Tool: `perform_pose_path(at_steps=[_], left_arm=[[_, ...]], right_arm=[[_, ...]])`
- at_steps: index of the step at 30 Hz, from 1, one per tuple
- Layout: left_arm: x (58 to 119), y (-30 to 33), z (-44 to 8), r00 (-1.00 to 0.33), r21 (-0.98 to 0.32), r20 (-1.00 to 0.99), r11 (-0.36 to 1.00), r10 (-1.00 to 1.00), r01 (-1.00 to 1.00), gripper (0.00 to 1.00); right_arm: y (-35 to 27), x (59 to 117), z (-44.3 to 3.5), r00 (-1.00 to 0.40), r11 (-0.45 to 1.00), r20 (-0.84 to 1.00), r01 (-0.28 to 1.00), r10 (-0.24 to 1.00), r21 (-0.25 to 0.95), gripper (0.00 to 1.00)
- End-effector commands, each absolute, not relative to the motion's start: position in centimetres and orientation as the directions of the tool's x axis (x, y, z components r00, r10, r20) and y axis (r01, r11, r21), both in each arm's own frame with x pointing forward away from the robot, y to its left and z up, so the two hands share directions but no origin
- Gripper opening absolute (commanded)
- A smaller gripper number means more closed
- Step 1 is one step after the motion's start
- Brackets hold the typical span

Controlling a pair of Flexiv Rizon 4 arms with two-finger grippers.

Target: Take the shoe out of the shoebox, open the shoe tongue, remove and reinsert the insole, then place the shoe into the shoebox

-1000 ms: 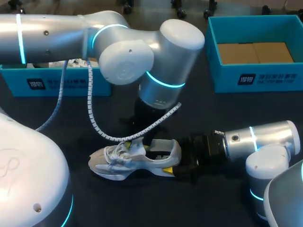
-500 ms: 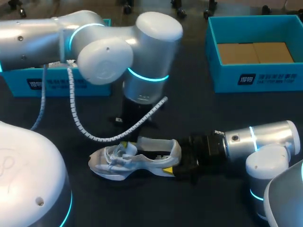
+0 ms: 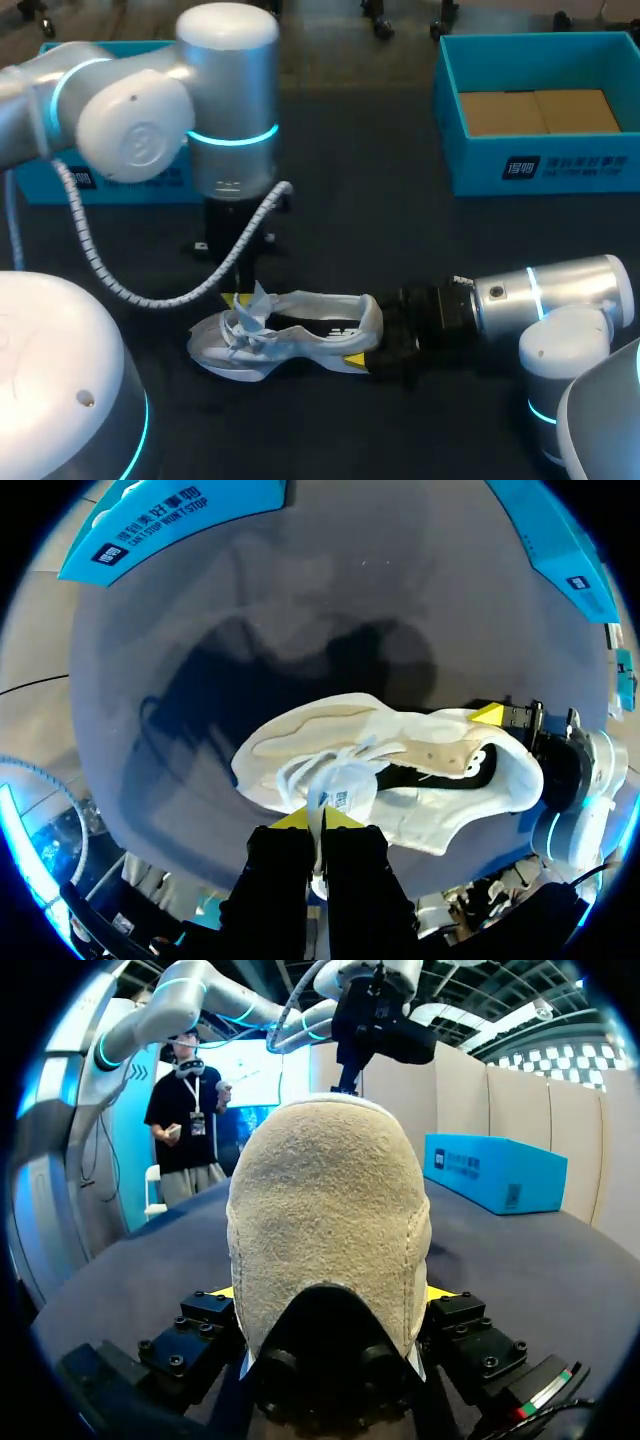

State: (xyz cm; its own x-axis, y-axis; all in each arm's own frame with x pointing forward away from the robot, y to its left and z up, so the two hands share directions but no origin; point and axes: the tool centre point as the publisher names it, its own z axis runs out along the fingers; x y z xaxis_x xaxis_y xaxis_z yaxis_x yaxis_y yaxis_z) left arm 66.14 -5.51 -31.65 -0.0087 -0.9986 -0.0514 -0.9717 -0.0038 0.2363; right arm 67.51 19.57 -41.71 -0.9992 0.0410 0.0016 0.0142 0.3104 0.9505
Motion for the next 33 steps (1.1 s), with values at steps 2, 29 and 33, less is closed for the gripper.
perform_pose_path(at_steps=[2, 29, 33], left_arm=[[65.2, -3.3, -31.4, 0.078, 0.216, 0.397, 0.01, -0.915, -0.976, 0.0], [65.8, 0.0, -32.3, 0.027, 0.184, 0.364, 0.043, -0.931, -0.982, 0.92], [66.3, 0.1, -30.0, 0.012, 0.195, 0.381, 0.068, -0.924, -0.978, 1.0]], right_arm=[[19.8, 67.6, -41.7, -0.999, 0.318, 0.003, 0.015, 0.04, 0.948, 0.0], [19.8, 67.6, -41.7, -0.999, 0.318, 0.003, 0.015, 0.04, 0.948, 0.0], [19.8, 67.6, -41.7, -0.999, 0.318, 0.003, 0.015, 0.04, 0.948, 0.0]])
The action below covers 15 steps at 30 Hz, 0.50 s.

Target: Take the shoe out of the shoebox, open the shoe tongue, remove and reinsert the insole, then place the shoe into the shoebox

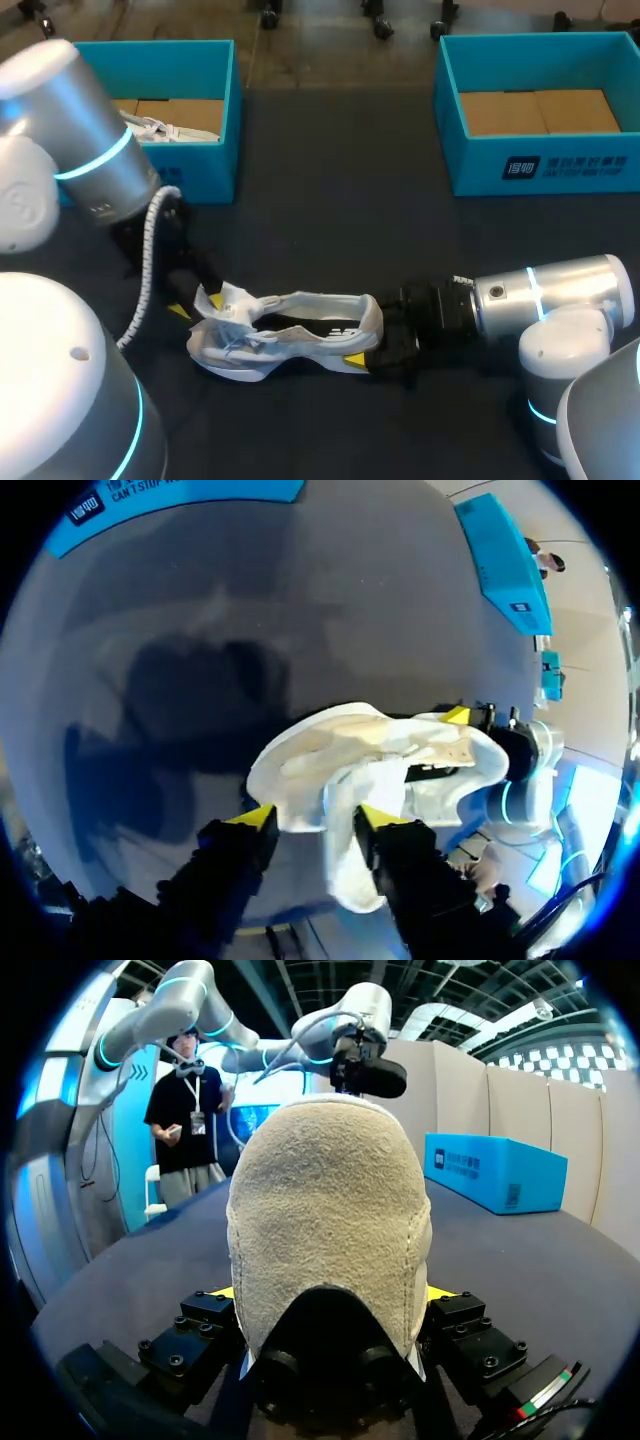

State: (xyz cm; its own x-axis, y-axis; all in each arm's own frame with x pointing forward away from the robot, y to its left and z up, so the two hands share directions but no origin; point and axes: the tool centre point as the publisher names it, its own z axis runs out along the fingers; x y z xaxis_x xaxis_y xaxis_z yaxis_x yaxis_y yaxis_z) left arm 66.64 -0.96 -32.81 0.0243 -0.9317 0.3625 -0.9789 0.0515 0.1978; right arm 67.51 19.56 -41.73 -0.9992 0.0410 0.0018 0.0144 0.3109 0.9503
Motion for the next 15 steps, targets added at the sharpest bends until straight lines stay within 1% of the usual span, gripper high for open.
perform_pose_path(at_steps=[1, 5, 9, 10, 12, 15], left_arm=[[66.4, 0.0, -29.4, -0.001, 0.182, 0.383, 0.077, -0.924, -0.98, 1.0], [67.0, -1.5, -26.7, -0.089, 0.107, 0.372, 0.138, -0.924, -0.985, 0.99], [67.4, -3.5, -24.2, -0.189, 0.066, 0.362, 0.228, -0.913, -0.972, 0.95], [67.5, -3.8, -23.8, -0.197, 0.059, 0.364, 0.233, -0.91, -0.971, 0.95], [67.5, -4.9, -22.4, -0.263, 0.065, 0.367, 0.306, -0.892, -0.95, 0.91], [67.2, -6.2, -21.1, -0.365, 0.044, 0.361, 0.406, -0.858, -0.913, 0.91]], right_arm=[[19.8, 67.6, -41.7, -0.999, 0.318, 0.003, 0.015, 0.04, 0.948, 0.0], [19.8, 67.6, -41.7, -0.999, 0.318, 0.003, 0.015, 0.04, 0.948, 0.0], [19.8, 67.6, -41.7, -0.999, 0.318, 0.003, 0.015, 0.04, 0.948, 0.0], [19.8, 67.6, -41.7, -0.999, 0.318, 0.003, 0.015, 0.04, 0.948, 0.0], [19.8, 67.6, -41.7, -0.999, 0.318, 0.003, 0.015, 0.04, 0.948, 0.0], [19.8, 67.6, -41.7, -0.999, 0.318, 0.003, 0.015, 0.04, 0.948, 0.0]])
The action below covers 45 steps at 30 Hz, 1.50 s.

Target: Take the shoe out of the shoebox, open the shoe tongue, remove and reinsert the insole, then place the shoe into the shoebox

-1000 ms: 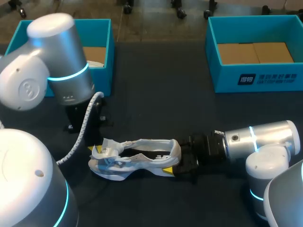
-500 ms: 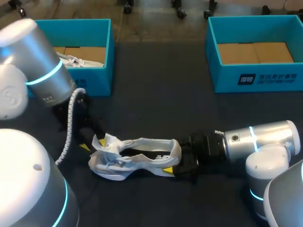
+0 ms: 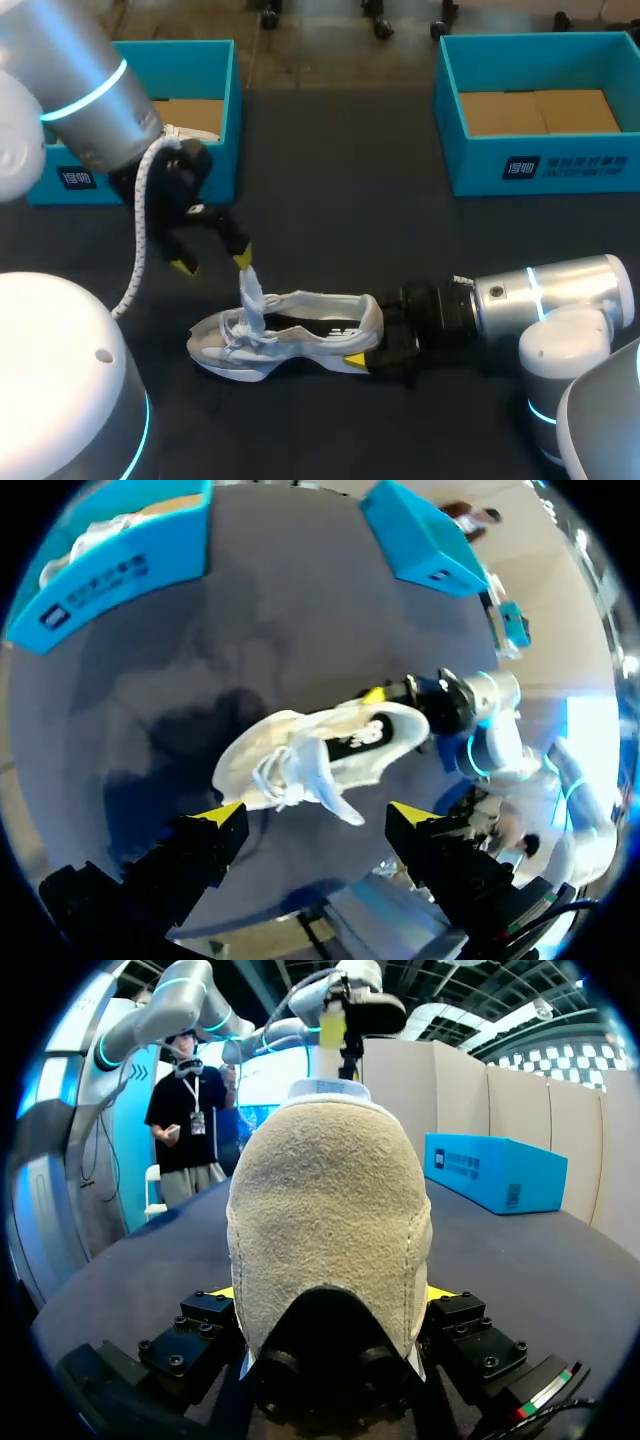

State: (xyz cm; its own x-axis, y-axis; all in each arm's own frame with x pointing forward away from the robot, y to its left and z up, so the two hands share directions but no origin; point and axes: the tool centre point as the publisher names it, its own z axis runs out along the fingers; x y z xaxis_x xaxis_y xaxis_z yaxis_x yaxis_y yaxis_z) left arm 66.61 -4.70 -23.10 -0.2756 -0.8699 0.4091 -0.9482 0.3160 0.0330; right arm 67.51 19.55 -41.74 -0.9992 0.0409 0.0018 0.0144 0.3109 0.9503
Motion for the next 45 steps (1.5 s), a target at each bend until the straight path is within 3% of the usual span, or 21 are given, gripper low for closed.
perform_pose_path(at_steps=[1, 2, 3, 5, 6, 14, 17, 31, 45], left_arm=[[67.1, -6.6, -20.8, -0.402, 0.032, 0.359, 0.441, -0.843, -0.897, 0.89], [67.1, -7.0, -20.6, -0.452, 0.035, 0.354, 0.495, -0.819, -0.868, 0.82], [67.0, -7.4, -20.3, -0.485, 0.009, 0.36, 0.523, -0.797, -0.852, 0.69], [66.8, -8.2, -19.9, -0.572, 0.012, 0.329, 0.61, -0.751, -0.793, 0.29], [66.8, -8.6, -19.7, -0.609, -0.004, 0.321, 0.642, -0.725, -0.767, 0.0], [66.1, -10.5, -18.3, -0.802, 0.026, 0.369, 0.868, -0.47, -0.496, 0.0], [65.9, -11.4, -18.4, -0.902, 0.085, 0.307, 0.953, -0.303, -0.292, 0.0], [65.7, -11.5, -19.2, -0.922, 0.084, 0.266, 0.96, -0.281, -0.268, 0.0], [64.3, -15.8, -21.8, -0.953, -0.004, 0.231, 0.979, -0.198, -0.204, 0.0]], right_arm=[[19.8, 67.6, -41.7, -0.999, 0.318, 0.003, 0.015, 0.04, 0.948, 0.0], [19.8, 67.6, -41.7, -0.999, 0.318, 0.003, 0.015, 0.04, 0.948, 0.0], [19.8, 67.6, -41.7, -0.999, 0.318, 0.003, 0.015, 0.04, 0.948, 0.0], [19.8, 67.6, -41.7, -0.999, 0.318, 0.003, 0.015, 0.04, 0.948, 0.0], [19.8, 67.6, -41.7, -0.999, 0.318, 0.003, 0.015, 0.04, 0.948, 0.0], [19.8, 67.6, -41.7, -0.999, 0.318, 0.003, 0.015, 0.04, 0.948, 0.0], [19.8, 67.6, -41.7, -0.999, 0.318, 0.003, 0.015, 0.04, 0.948, 0.0], [19.8, 67.6, -41.7, -0.999, 0.318, 0.003, 0.015, 0.04, 0.948, 0.0], [19.8, 67.6, -41.7, -0.999, 0.318, 0.003, 0.015, 0.04, 0.948, 0.0]])
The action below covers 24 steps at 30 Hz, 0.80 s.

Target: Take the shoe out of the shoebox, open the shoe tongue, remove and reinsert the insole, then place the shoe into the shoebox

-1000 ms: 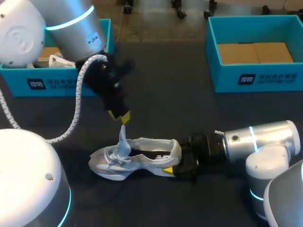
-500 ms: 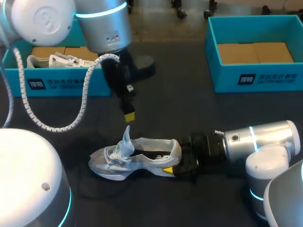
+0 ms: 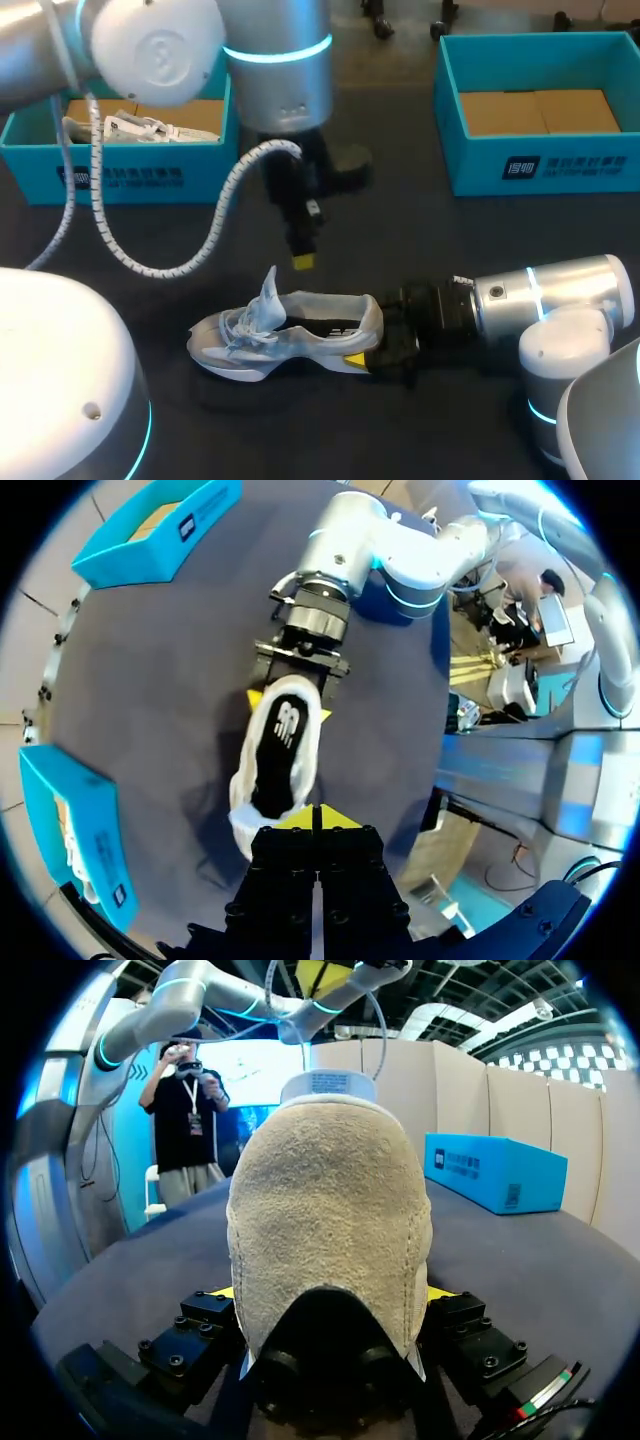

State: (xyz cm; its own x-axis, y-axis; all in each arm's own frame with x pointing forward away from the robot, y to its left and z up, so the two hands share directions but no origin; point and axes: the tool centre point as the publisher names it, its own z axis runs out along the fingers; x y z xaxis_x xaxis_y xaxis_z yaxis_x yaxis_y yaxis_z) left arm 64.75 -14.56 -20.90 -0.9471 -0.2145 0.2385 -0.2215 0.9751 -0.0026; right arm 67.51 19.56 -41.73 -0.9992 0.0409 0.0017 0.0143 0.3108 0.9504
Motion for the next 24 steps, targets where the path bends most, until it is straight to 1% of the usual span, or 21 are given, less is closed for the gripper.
perform_pose_path(at_steps=[1, 3, 6, 10, 12, 22, 24], left_arm=[[64.1, -16.0, -21.8, -0.955, -0.012, 0.228, 0.98, -0.189, -0.197, 0.0], [64.0, -16.3, -22.0, -0.96, -0.022, 0.216, 0.982, -0.176, -0.185, 0.0], [63.6, -17.0, -22.6, -0.966, -0.07, 0.207, 0.983, -0.151, -0.169, 0.0], [63.5, -17.2, -24.1, -0.96, -0.119, 0.255, 0.982, -0.115, -0.149, 0.0], [63.8, -17.2, -25.2, -0.954, -0.117, 0.276, 0.981, -0.117, -0.154, 0.0], [63.8, -17.2, -25.2, -0.954, -0.117, 0.276, 0.981, -0.117, -0.154, 0.0], [63.9, -17.8, -25.7, -0.967, -0.14, 0.245, 0.985, -0.068, -0.104, 0.0]], right_arm=[[19.8, 67.6, -41.7, -0.999, 0.318, 0.003, 0.015, 0.04, 0.948, 0.0], [19.8, 67.6, -41.7, -0.999, 0.318, 0.003, 0.015, 0.04, 0.948, 0.0], [19.8, 67.6, -41.7, -0.999, 0.318, 0.003, 0.015, 0.04, 0.948, 0.0], [19.8, 67.6, -41.7, -0.999, 0.318, 0.003, 0.015, 0.04, 0.948, 0.0], [19.8, 67.6, -41.7, -0.999, 0.318, 0.003, 0.015, 0.04, 0.948, 0.0], [19.8, 67.6, -41.7, -0.999, 0.318, 0.003, 0.015, 0.04, 0.948, 0.0], [19.8, 67.6, -41.7, -0.999, 0.318, 0.003, 0.015, 0.04, 0.948, 0.0]])
